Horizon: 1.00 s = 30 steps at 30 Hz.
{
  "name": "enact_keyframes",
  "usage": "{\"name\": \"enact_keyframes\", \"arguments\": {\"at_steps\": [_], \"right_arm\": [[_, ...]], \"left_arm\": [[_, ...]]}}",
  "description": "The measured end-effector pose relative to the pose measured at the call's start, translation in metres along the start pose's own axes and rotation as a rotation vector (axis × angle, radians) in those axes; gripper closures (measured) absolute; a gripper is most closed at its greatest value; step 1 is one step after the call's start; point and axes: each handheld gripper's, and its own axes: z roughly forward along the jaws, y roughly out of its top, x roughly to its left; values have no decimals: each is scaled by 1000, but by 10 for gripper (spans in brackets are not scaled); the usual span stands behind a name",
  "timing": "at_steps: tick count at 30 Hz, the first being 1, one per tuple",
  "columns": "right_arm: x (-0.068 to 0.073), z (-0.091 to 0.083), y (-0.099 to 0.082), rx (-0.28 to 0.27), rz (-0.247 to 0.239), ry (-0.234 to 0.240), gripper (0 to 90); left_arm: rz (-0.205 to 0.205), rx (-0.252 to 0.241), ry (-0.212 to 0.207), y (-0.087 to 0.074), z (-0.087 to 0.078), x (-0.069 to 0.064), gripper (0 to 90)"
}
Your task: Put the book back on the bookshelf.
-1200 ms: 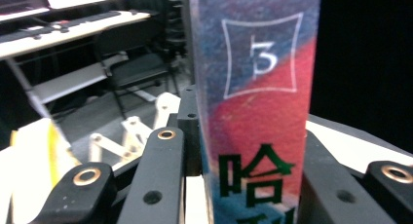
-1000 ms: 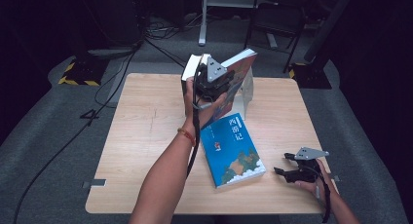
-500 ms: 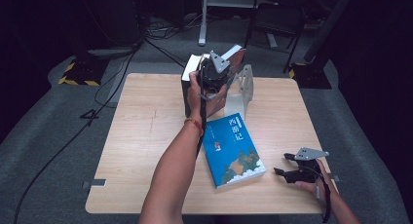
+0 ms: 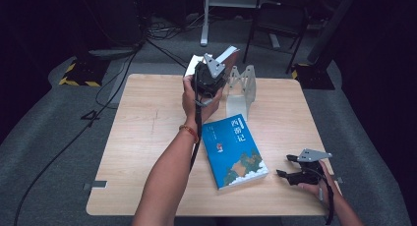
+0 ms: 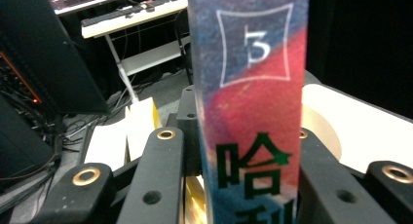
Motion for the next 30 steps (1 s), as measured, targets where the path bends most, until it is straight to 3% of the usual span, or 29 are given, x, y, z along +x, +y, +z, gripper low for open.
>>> {"name": "enact_keyframes", "arguments": {"at_steps": [8,15,25,30], "right_arm": [[0,0,0,0,1,-2,215],[1,0,0,0,2,1,215],[0,0,0,1,-4,4,215],[0,0,0,1,-4,4,215]], "left_arm": [[-1,31,10,-3,32,-4,729],[-3,63,54,-6,61,-8,729],[-55,73,48,-23,71,-6,724],[-34,87,5,-26,63,-1,722]]}}
